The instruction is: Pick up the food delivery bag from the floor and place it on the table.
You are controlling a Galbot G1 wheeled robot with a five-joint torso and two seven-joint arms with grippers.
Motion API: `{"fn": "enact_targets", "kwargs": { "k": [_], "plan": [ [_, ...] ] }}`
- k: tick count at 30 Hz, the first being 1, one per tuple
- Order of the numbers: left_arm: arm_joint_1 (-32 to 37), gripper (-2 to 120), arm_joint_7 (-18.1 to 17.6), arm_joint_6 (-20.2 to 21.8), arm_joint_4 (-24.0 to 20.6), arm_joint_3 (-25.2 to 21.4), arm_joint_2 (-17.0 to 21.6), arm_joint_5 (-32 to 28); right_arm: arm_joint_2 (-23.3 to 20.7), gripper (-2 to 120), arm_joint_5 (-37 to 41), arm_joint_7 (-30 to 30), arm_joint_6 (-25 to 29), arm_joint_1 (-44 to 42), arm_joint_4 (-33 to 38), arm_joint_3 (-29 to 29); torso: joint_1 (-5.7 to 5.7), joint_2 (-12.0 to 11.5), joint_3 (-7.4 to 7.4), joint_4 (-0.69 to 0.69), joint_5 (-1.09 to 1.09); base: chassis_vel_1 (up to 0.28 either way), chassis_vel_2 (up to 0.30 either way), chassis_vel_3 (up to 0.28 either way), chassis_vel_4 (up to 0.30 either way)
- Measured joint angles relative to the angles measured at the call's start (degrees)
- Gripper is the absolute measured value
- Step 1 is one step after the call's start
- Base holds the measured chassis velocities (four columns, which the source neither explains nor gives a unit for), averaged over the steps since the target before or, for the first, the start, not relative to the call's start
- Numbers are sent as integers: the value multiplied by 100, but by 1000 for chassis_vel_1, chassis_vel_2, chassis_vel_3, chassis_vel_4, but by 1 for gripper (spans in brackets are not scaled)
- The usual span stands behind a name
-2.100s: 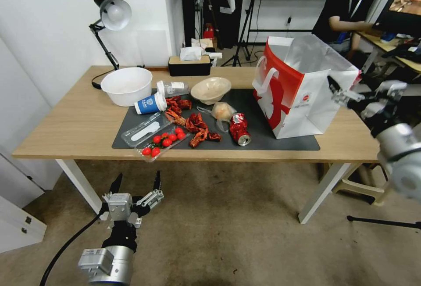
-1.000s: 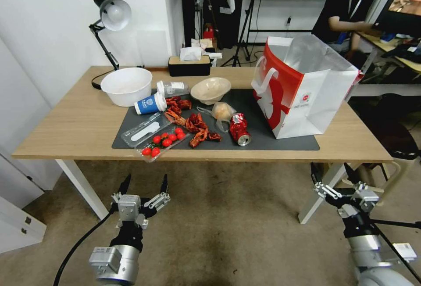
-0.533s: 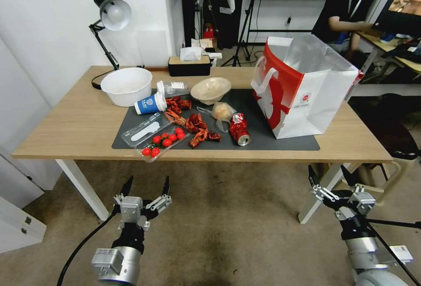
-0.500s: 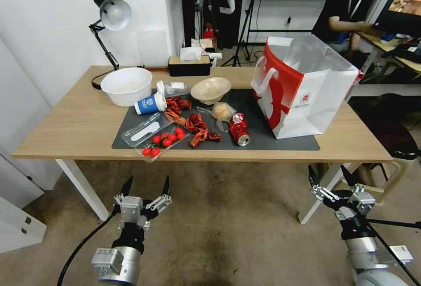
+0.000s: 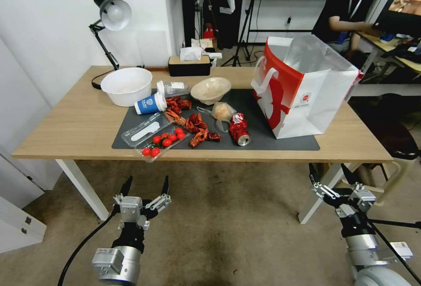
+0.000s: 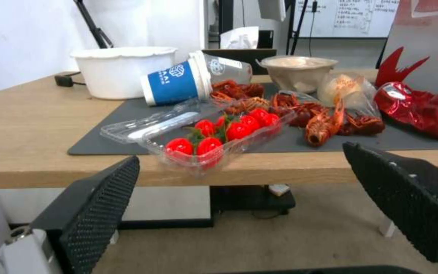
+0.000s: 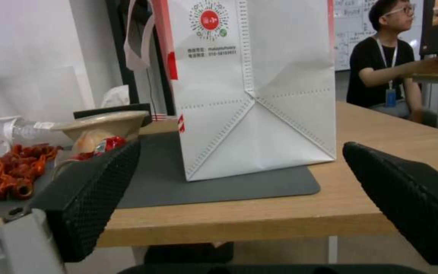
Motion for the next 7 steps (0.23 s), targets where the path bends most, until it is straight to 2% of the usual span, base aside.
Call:
{"fn": "enact_targets", "kwargs": {
  "k": [7],
  "plan": [
    [-14, 100, -30, 25, -60, -13, 12, -39, -3, 100, 24, -2, -31, -12, 23, 7, 1, 0, 0, 0, 0, 0, 0, 0, 0]
  ]
}}
